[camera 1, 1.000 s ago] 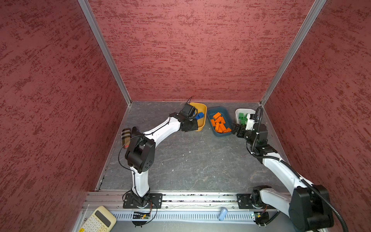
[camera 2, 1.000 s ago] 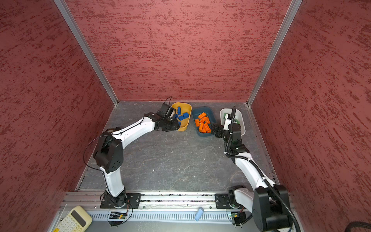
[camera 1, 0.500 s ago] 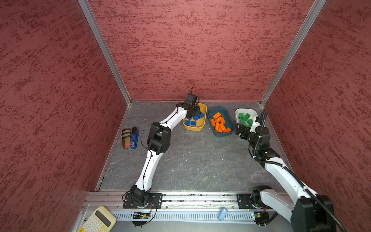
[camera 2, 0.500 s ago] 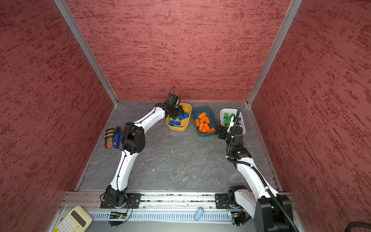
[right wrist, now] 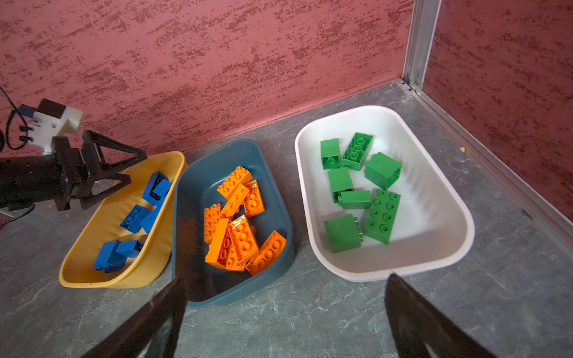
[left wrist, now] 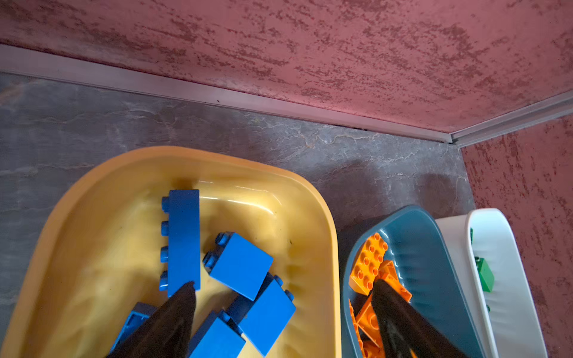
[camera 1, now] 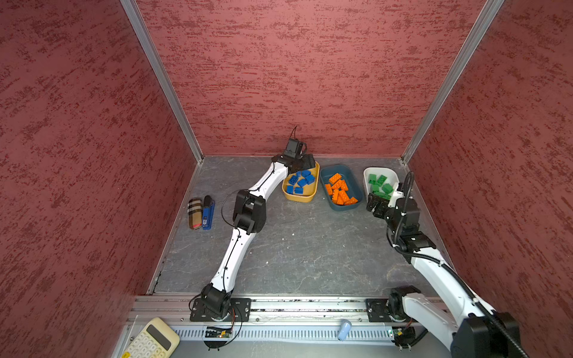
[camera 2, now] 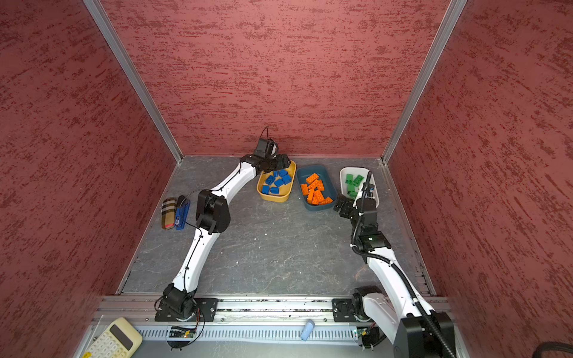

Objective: Sort the legos into containers by color

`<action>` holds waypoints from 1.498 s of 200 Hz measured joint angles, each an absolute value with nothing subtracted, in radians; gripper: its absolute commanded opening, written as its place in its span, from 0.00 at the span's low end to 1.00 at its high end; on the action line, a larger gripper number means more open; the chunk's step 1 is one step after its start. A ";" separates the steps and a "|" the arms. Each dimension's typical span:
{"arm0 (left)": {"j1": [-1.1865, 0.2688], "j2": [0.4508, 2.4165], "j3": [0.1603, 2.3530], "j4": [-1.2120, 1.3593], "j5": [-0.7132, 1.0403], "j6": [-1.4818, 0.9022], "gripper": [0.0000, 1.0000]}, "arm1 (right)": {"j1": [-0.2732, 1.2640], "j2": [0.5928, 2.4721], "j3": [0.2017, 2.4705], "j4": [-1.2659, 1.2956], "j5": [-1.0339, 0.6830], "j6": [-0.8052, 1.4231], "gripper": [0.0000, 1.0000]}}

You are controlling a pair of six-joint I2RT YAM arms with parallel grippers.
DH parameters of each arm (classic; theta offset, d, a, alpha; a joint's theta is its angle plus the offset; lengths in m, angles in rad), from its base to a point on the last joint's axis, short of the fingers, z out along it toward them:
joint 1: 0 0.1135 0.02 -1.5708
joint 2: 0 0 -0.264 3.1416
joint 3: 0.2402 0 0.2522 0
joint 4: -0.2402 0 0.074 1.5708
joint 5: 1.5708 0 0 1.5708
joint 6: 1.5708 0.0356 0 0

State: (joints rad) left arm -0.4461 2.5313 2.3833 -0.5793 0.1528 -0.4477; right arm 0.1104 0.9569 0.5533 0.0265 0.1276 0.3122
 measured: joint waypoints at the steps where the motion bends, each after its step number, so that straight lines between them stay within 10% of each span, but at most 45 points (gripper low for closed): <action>1: -0.446 2.523 2.370 -0.576 0.153 -0.448 0.99 | 0.110 0.957 0.553 0.026 0.128 0.312 0.99; 138: -0.470 1.511 0.982 0.020 -0.200 -0.230 1.00 | 0.088 1.026 0.358 0.308 0.467 0.185 0.99; 211: -0.260 1.265 0.632 0.079 -0.537 -0.211 0.99 | 0.028 1.376 0.354 0.699 0.418 0.108 0.99; 299: -0.017 1.311 0.481 0.353 -0.298 -0.127 1.00 | -0.048 1.547 0.264 1.058 0.168 0.063 0.99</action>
State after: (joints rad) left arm -0.0166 1.3106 0.4812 0.3531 -0.2977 -0.1272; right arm -0.0479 1.5467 0.2638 1.0584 0.1684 0.0628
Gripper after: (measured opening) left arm 0.995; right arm 0.989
